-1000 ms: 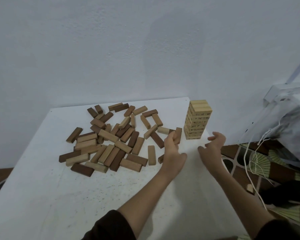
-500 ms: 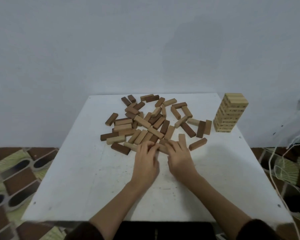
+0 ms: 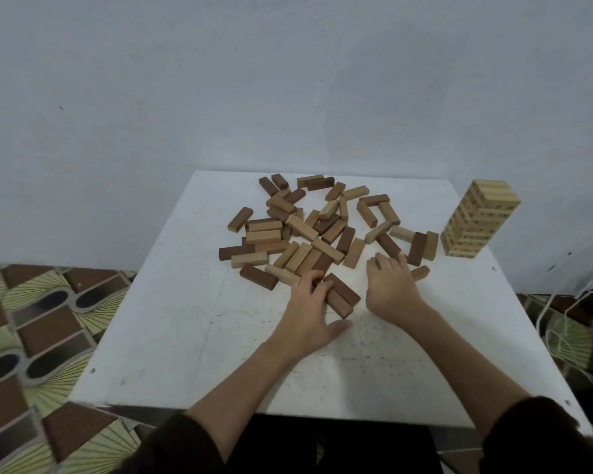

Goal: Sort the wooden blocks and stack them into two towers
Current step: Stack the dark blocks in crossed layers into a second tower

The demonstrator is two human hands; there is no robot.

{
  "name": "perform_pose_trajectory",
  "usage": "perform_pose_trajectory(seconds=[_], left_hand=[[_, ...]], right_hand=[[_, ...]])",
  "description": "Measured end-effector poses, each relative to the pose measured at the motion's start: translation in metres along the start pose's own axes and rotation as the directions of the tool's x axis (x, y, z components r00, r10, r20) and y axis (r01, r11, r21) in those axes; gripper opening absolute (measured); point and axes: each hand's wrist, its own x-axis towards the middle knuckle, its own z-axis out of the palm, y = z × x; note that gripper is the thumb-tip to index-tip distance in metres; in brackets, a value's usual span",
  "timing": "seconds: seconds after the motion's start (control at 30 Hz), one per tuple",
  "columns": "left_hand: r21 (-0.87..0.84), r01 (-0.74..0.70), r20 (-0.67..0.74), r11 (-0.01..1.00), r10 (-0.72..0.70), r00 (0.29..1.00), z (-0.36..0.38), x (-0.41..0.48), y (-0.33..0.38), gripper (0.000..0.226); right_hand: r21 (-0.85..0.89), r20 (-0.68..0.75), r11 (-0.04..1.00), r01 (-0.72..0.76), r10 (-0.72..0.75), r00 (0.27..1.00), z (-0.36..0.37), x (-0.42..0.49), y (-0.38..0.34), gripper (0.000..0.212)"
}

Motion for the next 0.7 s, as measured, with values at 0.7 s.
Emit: perform_pose_trajectory(seconds=[0.7], left_hand=[[-0.265,-0.050,0.168,0.963,0.097,0.981,-0.034,-0.033,-0.031,0.058]], right_hand=[[0.845,0.007,0.517,0.138,-0.269,0.963,0.021,-0.063,-0.022,0.091]])
